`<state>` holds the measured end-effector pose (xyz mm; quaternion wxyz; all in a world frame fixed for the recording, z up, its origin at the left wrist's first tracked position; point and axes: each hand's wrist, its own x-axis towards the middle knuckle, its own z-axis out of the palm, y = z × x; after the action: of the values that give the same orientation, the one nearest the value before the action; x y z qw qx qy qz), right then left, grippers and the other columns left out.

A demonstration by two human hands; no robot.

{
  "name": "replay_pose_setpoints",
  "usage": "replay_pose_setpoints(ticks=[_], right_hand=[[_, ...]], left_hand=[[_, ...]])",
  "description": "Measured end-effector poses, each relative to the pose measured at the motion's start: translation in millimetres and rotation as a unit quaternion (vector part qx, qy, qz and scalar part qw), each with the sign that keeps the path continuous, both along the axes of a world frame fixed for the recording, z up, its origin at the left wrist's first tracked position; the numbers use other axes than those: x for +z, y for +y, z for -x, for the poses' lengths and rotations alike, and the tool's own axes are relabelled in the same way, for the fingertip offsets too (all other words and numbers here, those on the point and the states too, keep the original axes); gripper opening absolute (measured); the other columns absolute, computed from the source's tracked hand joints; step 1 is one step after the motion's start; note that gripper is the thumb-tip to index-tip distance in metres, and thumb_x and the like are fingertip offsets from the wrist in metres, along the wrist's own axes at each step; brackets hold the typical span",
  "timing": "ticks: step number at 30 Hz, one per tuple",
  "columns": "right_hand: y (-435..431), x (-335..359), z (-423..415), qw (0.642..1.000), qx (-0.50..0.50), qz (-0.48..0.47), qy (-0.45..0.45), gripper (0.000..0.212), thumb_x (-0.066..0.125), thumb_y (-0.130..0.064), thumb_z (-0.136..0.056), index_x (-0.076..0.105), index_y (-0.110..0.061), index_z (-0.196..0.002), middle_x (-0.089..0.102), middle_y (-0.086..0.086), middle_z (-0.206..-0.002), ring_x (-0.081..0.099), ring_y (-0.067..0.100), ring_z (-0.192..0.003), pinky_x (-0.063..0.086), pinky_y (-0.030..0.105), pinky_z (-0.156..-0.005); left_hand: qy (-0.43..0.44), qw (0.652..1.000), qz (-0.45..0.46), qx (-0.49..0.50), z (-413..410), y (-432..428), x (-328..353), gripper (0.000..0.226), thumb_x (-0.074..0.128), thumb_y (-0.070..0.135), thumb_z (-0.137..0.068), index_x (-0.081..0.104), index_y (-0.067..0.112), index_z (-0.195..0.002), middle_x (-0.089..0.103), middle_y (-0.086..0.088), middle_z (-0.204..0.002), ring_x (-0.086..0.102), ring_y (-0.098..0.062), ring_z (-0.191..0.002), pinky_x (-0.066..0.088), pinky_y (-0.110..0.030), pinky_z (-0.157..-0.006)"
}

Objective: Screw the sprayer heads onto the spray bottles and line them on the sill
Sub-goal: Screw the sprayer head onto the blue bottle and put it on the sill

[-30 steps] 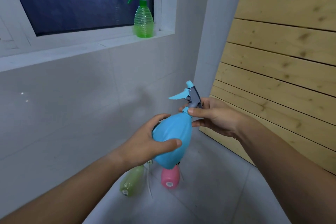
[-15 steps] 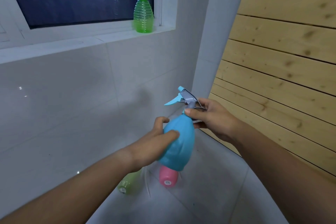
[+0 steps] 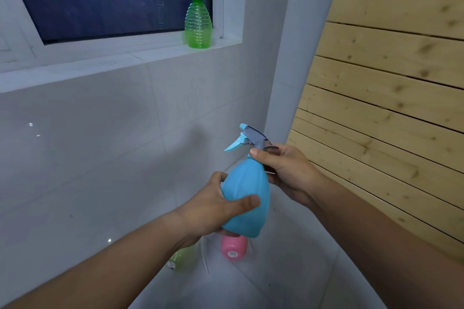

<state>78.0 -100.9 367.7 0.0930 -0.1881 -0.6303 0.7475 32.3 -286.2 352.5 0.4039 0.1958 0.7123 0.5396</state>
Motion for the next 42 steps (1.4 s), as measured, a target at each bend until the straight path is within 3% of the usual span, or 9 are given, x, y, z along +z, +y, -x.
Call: replay_pose_setpoints(ticks=[4,7,13,19,23,29,32,36,42], right_hand=[[0,0,0,1.0,-0.01,0.019,0.003,0.017,0.074,-0.017,-0.085,0.072,-0.007,-0.099,0.075,0.006,-0.086,0.073,0.017,-0.078,0.058,0.029,-0.072],[-2,-3,1,1.0,-0.018,0.008,-0.006,0.023,0.076,-0.018,-0.083,0.073,-0.006,-0.102,0.076,0.009,-0.092,0.074,0.019,-0.083,0.058,0.03,-0.072],[-10,-6,3,0.999,-0.007,0.015,-0.028,0.019,0.075,-0.018,-0.084,0.075,-0.003,-0.095,0.077,0.01,-0.088,0.074,0.018,-0.078,0.058,0.029,-0.069],[-5,-4,4,0.998,0.022,0.035,-0.042,0.012,0.074,-0.022,-0.085,0.074,-0.009,-0.083,0.072,0.012,-0.086,0.068,0.022,-0.08,0.058,0.037,-0.078],[-5,-2,3,0.998,0.007,0.012,-0.054,0.015,0.076,-0.023,-0.083,0.074,-0.009,-0.089,0.074,0.007,-0.082,0.07,0.017,-0.074,0.057,0.031,-0.069],[-10,-2,2,0.999,0.001,0.018,-0.045,0.014,0.076,-0.02,-0.084,0.075,-0.008,-0.091,0.075,0.006,-0.08,0.073,0.017,-0.075,0.058,0.03,-0.068],[-9,0,1,0.999,0.006,0.023,-0.048,0.013,0.075,-0.02,-0.084,0.074,-0.008,-0.089,0.075,0.005,-0.077,0.072,0.016,-0.071,0.058,0.031,-0.069],[-7,-3,2,0.998,0.005,0.04,-0.05,0.016,0.076,-0.022,-0.083,0.072,-0.007,-0.087,0.073,0.01,-0.081,0.07,0.02,-0.074,0.058,0.034,-0.073],[-6,-5,3,0.998,0.001,0.046,-0.047,0.017,0.074,-0.021,-0.085,0.071,-0.004,-0.089,0.072,0.012,-0.082,0.069,0.02,-0.071,0.057,0.033,-0.07]], left_hand=[[-0.009,1.0,0.003,0.002,7,3,-1,0.063,0.07,0.053,-0.084,0.047,0.03,-0.137,0.068,-0.006,-0.124,0.074,-0.027,-0.107,0.063,-0.048,-0.089],[0.0,1.0,0.024,0.002,13,3,-4,0.067,0.083,0.046,-0.073,0.055,0.028,-0.131,0.074,-0.005,-0.118,0.077,-0.026,-0.102,0.062,-0.049,-0.091],[0.037,0.998,0.054,0.004,8,7,-9,0.098,0.09,0.07,-0.041,0.06,0.026,-0.123,0.075,-0.002,-0.115,0.074,-0.024,-0.105,0.061,-0.051,-0.091],[-0.101,0.994,-0.011,-0.035,15,3,-12,0.069,0.072,0.05,-0.071,0.058,0.024,-0.133,0.071,-0.013,-0.129,0.07,-0.035,-0.117,0.054,-0.058,-0.101],[-0.03,0.999,0.011,-0.04,18,4,-12,0.07,0.075,0.046,-0.065,0.061,0.027,-0.131,0.074,-0.004,-0.123,0.072,-0.025,-0.113,0.057,-0.051,-0.1],[0.073,0.996,0.043,0.025,9,11,-15,0.09,0.087,0.069,-0.043,0.057,0.029,-0.118,0.073,0.0,-0.113,0.073,-0.022,-0.103,0.062,-0.047,-0.09],[0.009,1.0,0.019,0.014,9,10,-15,0.097,0.085,0.071,-0.047,0.054,0.022,-0.125,0.074,-0.005,-0.117,0.075,-0.026,-0.104,0.06,-0.053,-0.094],[-0.075,0.996,-0.044,-0.01,14,7,-16,0.075,0.075,0.056,-0.069,0.058,0.021,-0.132,0.071,-0.016,-0.126,0.07,-0.039,-0.116,0.048,-0.063,-0.106],[-0.004,0.999,-0.015,-0.029,14,9,-16,0.074,0.081,0.051,-0.063,0.062,0.026,-0.129,0.076,-0.004,-0.119,0.074,-0.027,-0.109,0.056,-0.053,-0.1]])
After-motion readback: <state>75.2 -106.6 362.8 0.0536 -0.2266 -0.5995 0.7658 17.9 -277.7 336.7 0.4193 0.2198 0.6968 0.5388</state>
